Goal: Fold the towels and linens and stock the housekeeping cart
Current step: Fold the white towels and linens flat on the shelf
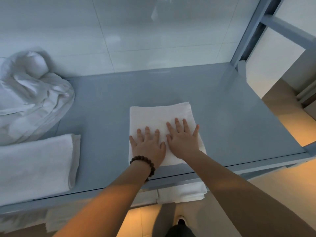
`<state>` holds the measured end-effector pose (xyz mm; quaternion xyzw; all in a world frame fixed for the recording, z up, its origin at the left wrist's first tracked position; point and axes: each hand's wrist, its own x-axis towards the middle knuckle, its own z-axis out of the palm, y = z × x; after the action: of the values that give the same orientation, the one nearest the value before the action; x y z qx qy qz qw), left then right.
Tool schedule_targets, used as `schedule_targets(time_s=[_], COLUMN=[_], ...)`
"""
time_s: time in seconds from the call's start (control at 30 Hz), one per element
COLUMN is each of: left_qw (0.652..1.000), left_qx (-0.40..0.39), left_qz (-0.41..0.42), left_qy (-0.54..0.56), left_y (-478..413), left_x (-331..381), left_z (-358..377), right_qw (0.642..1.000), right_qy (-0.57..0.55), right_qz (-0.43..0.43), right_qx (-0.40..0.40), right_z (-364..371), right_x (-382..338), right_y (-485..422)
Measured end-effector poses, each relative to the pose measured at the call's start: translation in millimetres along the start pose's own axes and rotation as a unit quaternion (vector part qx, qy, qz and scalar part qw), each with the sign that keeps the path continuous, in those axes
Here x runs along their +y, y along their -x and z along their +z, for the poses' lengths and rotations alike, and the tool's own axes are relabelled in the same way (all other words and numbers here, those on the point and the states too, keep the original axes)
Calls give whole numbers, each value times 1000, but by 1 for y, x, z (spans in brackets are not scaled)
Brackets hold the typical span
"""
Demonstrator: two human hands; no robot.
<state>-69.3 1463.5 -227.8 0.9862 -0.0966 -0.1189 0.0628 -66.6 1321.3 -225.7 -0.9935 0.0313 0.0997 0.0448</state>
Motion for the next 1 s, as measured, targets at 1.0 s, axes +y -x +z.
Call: schedule_targets(time_s=[1.0], left_qw=[990], left_qx=[137], left_qz=[15], left_qy=[3], left_y=[-8], left_x=[-13], left_z=[-16], right_qw=[988], right_qy=[-11], right_qz=[-85], right_qx=[128], right_z=[-10], right_x=[9], right_y=[-6])
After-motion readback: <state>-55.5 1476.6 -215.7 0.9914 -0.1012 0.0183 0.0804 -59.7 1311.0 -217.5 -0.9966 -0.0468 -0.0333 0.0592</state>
